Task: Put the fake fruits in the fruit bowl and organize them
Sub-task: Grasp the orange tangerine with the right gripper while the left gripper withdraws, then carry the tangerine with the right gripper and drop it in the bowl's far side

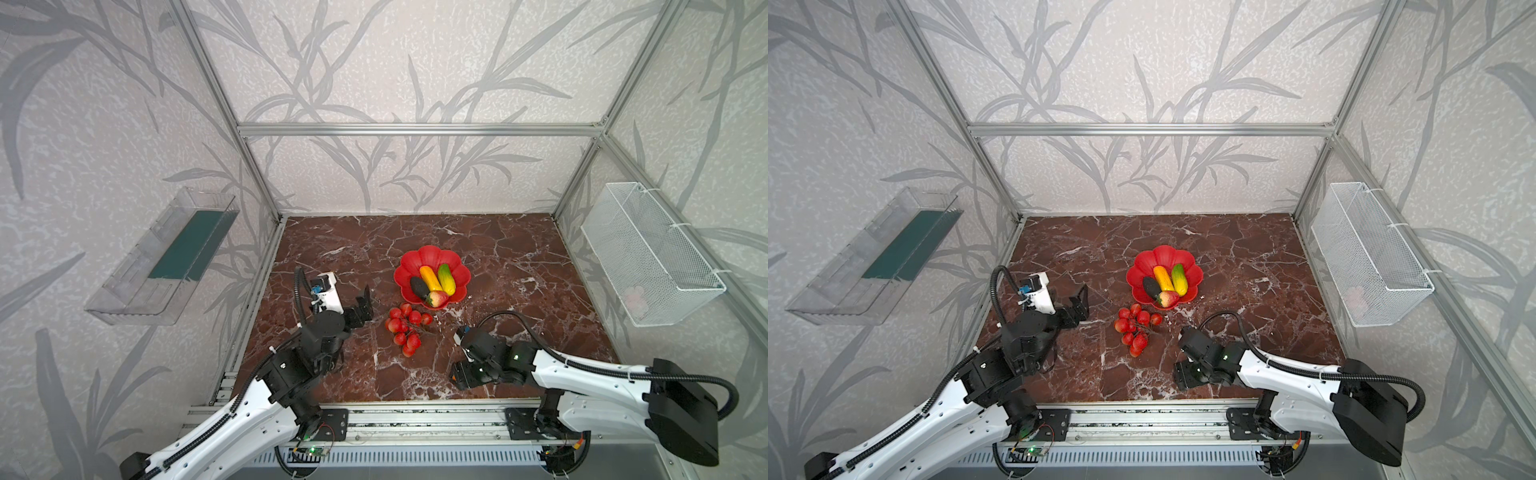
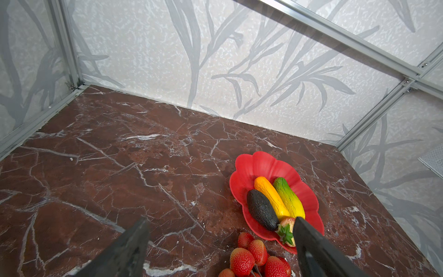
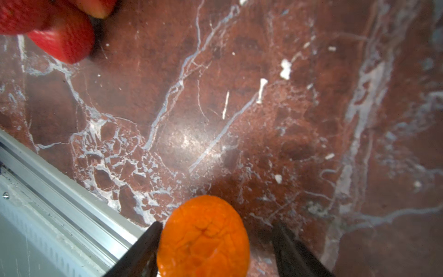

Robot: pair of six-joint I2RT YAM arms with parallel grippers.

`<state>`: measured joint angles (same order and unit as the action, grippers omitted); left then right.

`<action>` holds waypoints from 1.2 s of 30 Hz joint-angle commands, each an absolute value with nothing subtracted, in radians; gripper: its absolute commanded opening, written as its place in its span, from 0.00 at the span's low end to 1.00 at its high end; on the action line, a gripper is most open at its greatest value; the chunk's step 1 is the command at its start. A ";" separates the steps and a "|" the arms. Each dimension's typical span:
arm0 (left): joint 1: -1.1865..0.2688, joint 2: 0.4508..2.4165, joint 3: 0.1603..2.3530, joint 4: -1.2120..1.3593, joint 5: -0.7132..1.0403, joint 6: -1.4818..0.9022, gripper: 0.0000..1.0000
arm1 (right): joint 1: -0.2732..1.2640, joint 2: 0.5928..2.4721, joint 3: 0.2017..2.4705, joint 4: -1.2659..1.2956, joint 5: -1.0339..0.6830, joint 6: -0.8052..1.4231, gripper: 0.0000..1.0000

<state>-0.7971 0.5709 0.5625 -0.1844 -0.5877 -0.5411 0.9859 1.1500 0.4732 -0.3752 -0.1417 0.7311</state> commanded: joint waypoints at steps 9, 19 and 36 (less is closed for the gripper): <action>-0.793 0.454 0.497 -0.257 -0.644 -0.624 0.94 | 0.978 1.103 0.600 -0.421 0.008 0.596 0.39; -0.793 0.442 0.485 -0.284 -0.612 -0.618 0.92 | 0.679 1.244 0.873 -0.175 0.073 0.366 0.39; -0.793 0.606 0.582 -0.366 -0.327 -0.513 0.80 | 0.513 1.940 1.385 -0.052 0.034 0.244 0.39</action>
